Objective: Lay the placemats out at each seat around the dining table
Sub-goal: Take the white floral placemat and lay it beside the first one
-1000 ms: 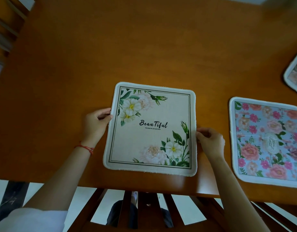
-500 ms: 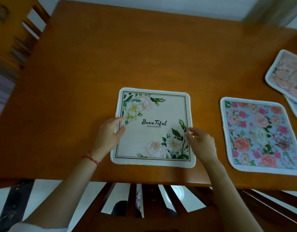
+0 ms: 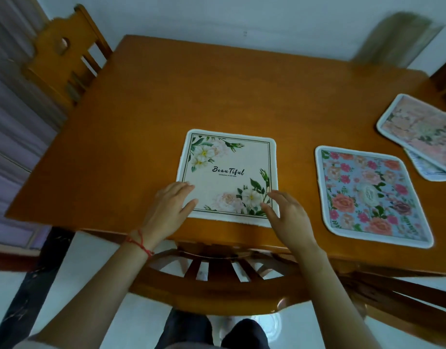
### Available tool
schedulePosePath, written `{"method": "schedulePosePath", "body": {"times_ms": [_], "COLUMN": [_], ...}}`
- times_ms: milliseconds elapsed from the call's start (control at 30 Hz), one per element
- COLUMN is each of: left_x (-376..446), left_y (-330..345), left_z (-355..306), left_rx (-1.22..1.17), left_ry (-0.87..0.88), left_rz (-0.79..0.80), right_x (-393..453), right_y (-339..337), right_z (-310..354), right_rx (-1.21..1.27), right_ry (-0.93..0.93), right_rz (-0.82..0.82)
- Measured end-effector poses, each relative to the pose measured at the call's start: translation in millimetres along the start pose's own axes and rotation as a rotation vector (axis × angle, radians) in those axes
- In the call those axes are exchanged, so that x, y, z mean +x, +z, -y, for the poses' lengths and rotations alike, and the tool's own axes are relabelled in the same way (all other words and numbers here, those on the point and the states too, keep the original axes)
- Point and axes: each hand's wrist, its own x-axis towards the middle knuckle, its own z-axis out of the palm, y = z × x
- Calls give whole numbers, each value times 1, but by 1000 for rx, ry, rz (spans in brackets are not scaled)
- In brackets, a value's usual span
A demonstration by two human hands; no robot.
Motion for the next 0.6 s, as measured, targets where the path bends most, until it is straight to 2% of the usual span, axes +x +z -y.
{"method": "schedulePosePath", "body": {"times_ms": [333,600], "left_x": [-80,-127], "left_y": [2,7], "left_z": [-50,-57], "left_rx": [85,137], "left_ry": [-15,65], "left_rz": [-89,-115], "right_x": [-78,-134], "right_y": [-27,-27], "right_z": [-2,-3], "right_rx": [-8,-36], "right_ry": [-97,-85], "right_rz": [-27,-84]}}
